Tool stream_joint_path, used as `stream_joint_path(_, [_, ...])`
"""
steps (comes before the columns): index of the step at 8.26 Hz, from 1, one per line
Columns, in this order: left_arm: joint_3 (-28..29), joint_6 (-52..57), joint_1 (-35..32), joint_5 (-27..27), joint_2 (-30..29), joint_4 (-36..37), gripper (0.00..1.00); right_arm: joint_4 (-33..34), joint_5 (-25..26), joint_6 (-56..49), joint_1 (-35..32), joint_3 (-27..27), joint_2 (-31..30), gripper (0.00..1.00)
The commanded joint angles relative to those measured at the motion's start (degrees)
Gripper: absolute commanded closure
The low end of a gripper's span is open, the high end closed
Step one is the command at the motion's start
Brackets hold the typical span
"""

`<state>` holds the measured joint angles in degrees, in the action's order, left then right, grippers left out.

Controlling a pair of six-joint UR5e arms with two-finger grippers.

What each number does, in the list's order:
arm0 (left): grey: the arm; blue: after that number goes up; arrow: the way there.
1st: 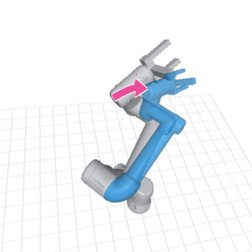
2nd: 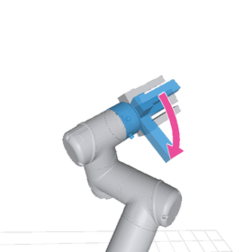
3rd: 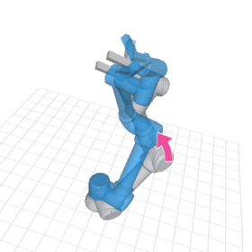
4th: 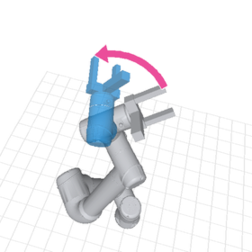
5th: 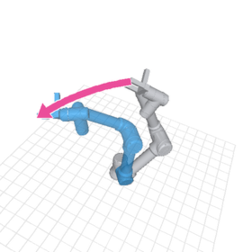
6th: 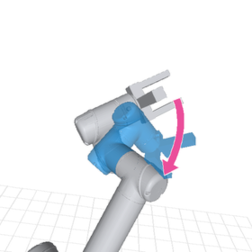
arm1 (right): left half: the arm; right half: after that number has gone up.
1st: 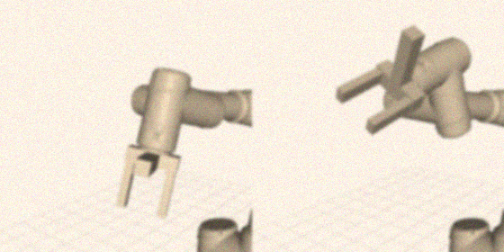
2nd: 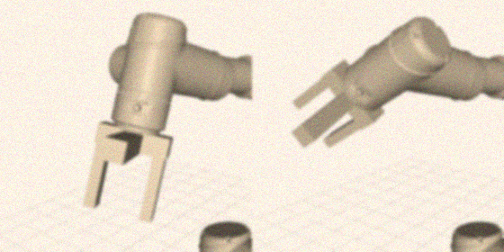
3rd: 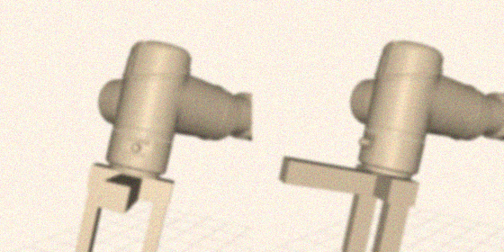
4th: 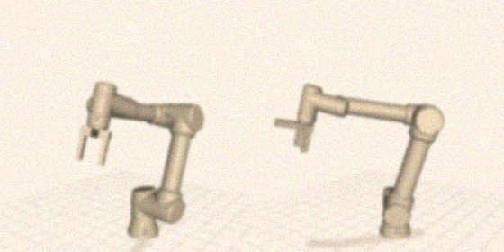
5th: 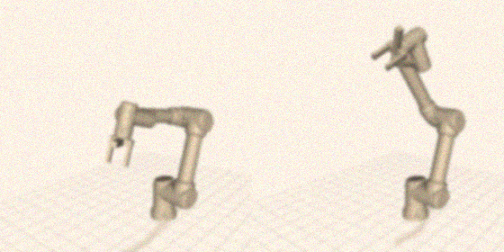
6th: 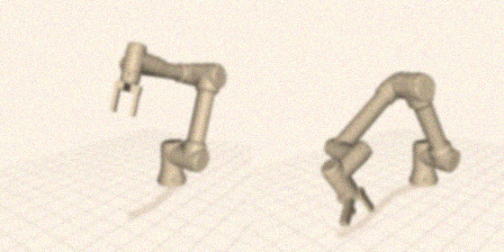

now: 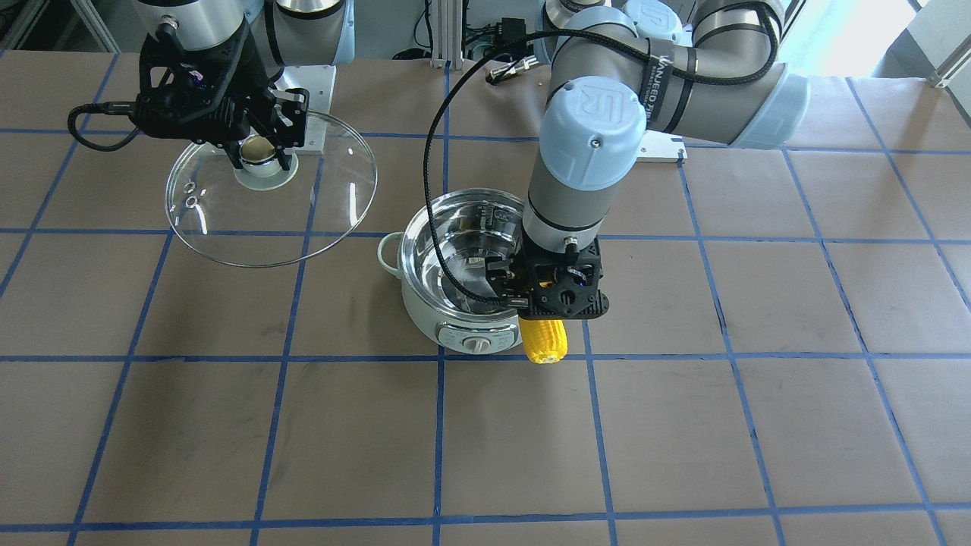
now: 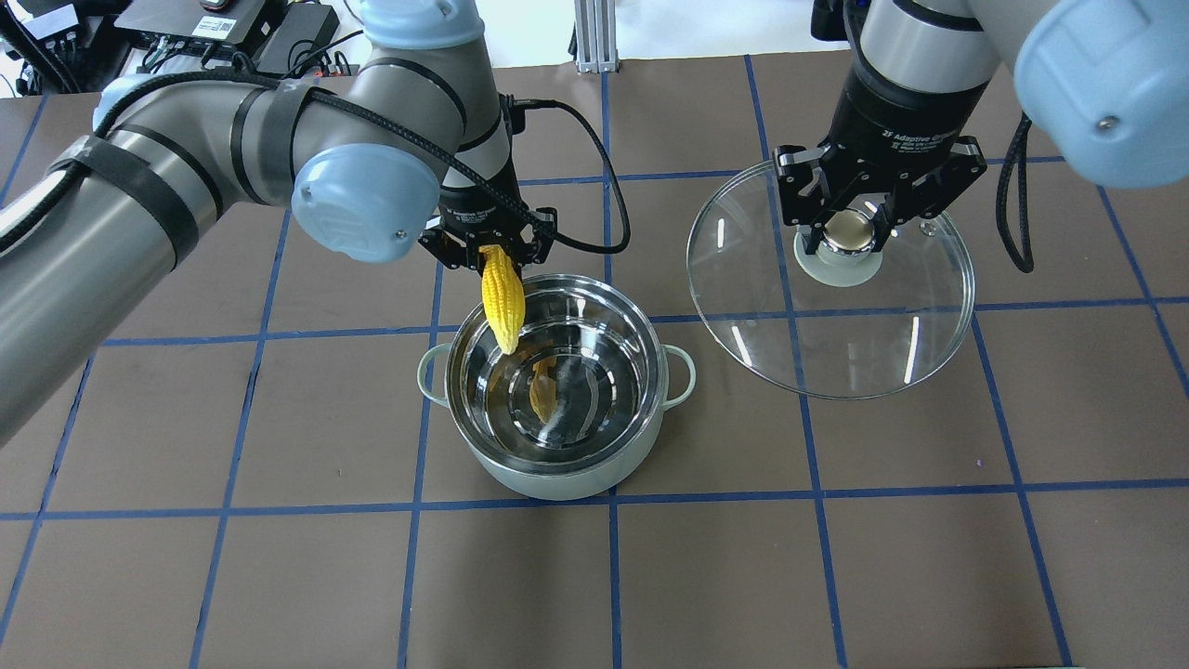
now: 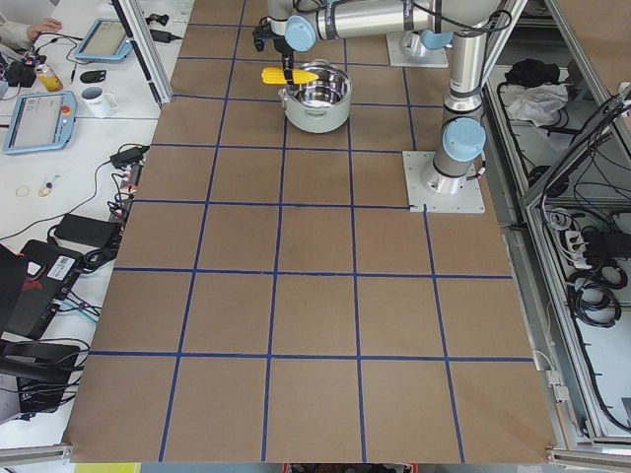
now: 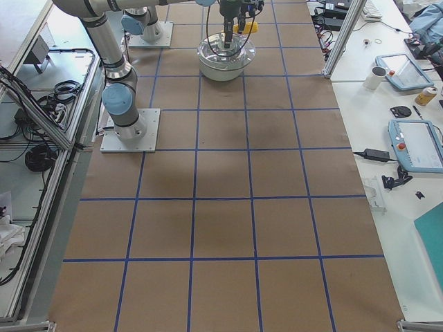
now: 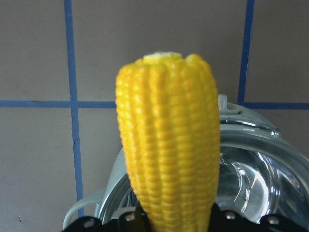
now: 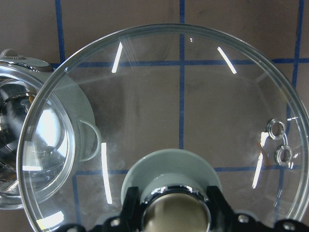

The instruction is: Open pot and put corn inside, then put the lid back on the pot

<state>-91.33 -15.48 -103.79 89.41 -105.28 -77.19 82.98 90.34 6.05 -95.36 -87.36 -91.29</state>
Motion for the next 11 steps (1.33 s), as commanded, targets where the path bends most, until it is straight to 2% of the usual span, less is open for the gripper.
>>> stream_joint_path(1, [-4.6,-1.0,-1.3,-1.9,1.5,-0.3,1.0,0.0,0.1,-0.1,0.0,0.0,0.0,0.74])
stream_joint_path(2, [-5.3,-3.2,-2.8,-4.4,1.7,-0.2,1.0,0.0,0.1,-0.1,0.0,0.0,0.0,0.74])
stream_joint_path(6, [-5.9,-4.2,-4.8,-4.3,1.0,-0.3,1.0,0.0,-0.3,-0.1,0.0,-0.1,0.0,0.74])
stream_joint_path(7, [-6.6,-4.1,-4.9,-4.3,1.0,-0.3,0.88,0.0,-0.3,-0.1,0.0,-0.2,0.0,0.74])
stream_joint_path(8, [-6.8,-3.7,-4.9,-4.0,1.0,-0.3,0.05,0.0,-0.3,-0.1,0.0,-0.2,0.0,0.75])
stream_joint_path(9, [-6.8,-3.8,-4.9,-3.9,1.5,-0.8,0.0,0.0,-0.3,-0.1,0.0,-0.2,0.0,0.75])
stream_joint_path(11, [-6.6,-3.2,-4.8,-3.9,1.7,-5.3,0.0,-0.1,-0.3,-0.1,0.0,-0.2,0.0,0.76])
